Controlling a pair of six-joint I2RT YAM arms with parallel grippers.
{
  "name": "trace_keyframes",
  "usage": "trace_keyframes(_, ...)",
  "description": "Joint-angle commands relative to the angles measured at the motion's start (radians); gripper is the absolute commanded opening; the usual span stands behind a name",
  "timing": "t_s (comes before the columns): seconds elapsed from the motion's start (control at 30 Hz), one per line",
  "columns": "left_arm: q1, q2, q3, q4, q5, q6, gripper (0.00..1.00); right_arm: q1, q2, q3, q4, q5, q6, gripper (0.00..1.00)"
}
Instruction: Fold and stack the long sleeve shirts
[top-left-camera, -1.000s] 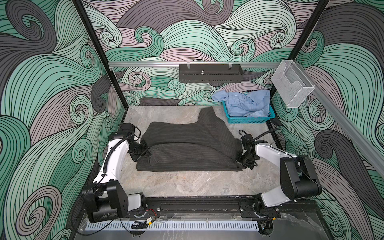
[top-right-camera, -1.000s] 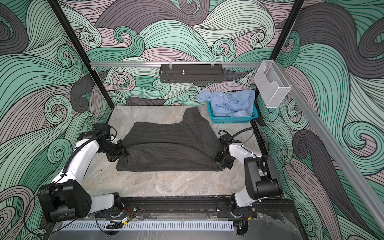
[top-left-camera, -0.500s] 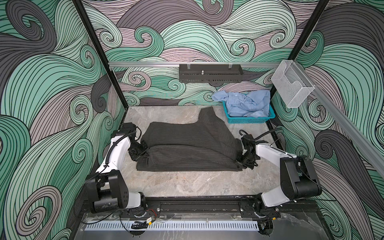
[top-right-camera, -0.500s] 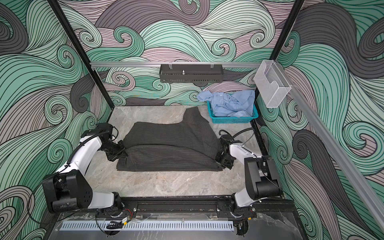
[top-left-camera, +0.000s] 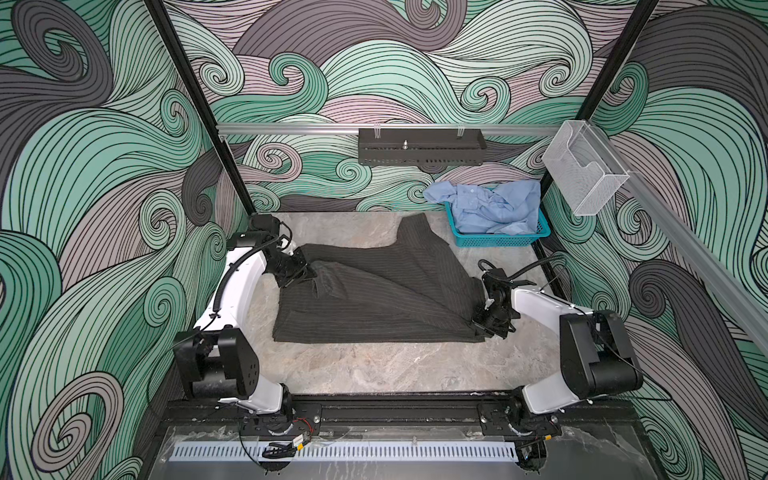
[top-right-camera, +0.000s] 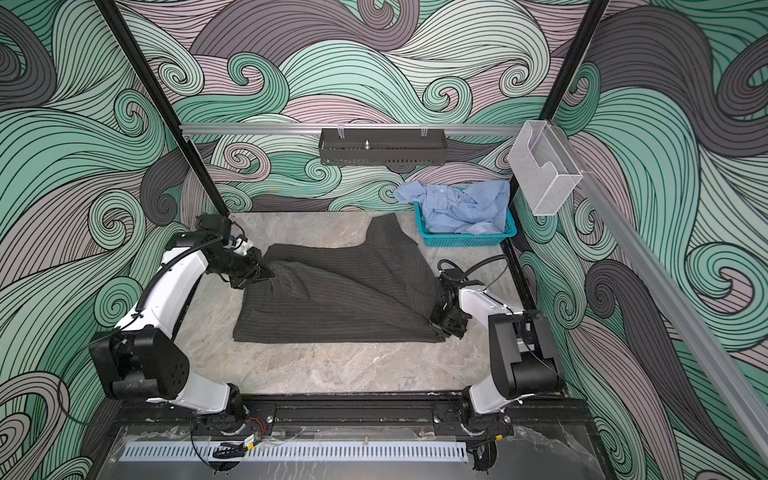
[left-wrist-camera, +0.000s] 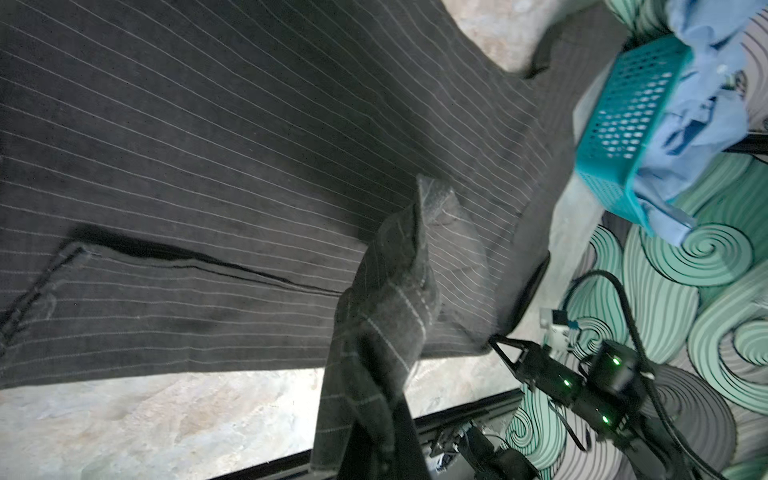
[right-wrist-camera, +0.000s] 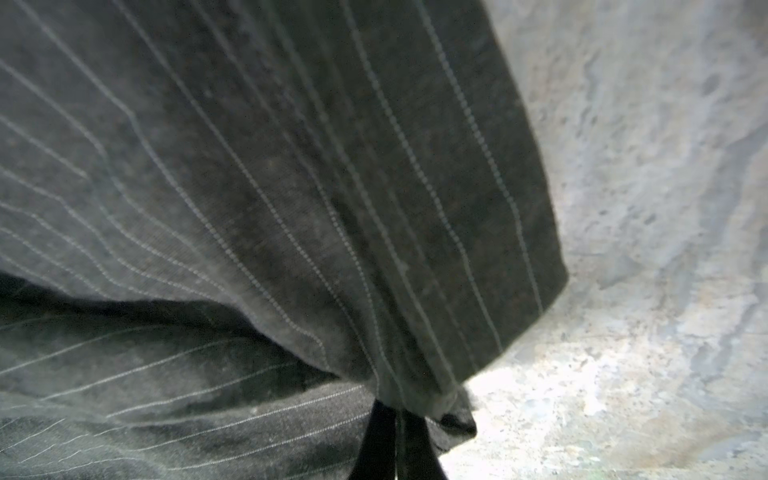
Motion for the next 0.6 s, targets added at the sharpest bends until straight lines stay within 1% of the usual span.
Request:
trace_keyframes(0.0, 0.027, -0.106, 0.012, -0.156, 0.061, 0.015, 0.0, -0.007, 0.038, 0.003, 0.01, 0.043, -0.002, 0.0)
trace_keyframes(0.07, 0.049, -0.148, -0.013, -0.197, 0.063, 0.012, 0.0, -0.007, 0.042, 0.004, 0.008, 0.048, -0.004, 0.0)
trace_keyframes(0.2, 0.059, -0.235, -0.095, -0.207, 0.077, -0.021, 0.0, -0.007, 0.042, 0.007, 0.002, 0.055, -0.009, 0.0)
trace_keyframes(0.33, 0.078, -0.288, -0.163, -0.208, -0.007, -0.027, 0.0, -0.007, 0.041, 0.006, -0.005, 0.062, -0.016, 0.0)
trace_keyframes(0.47, 0.106, -0.279, -0.191, -0.22, -0.101, -0.01, 0.0, -0.009, 0.042, 0.003, -0.006, 0.064, -0.022, 0.0)
trace_keyframes(0.57, 0.132, -0.256, -0.186, -0.24, -0.218, 0.01, 0.0, -0.009, 0.05, 0.004, -0.007, 0.071, -0.026, 0.0)
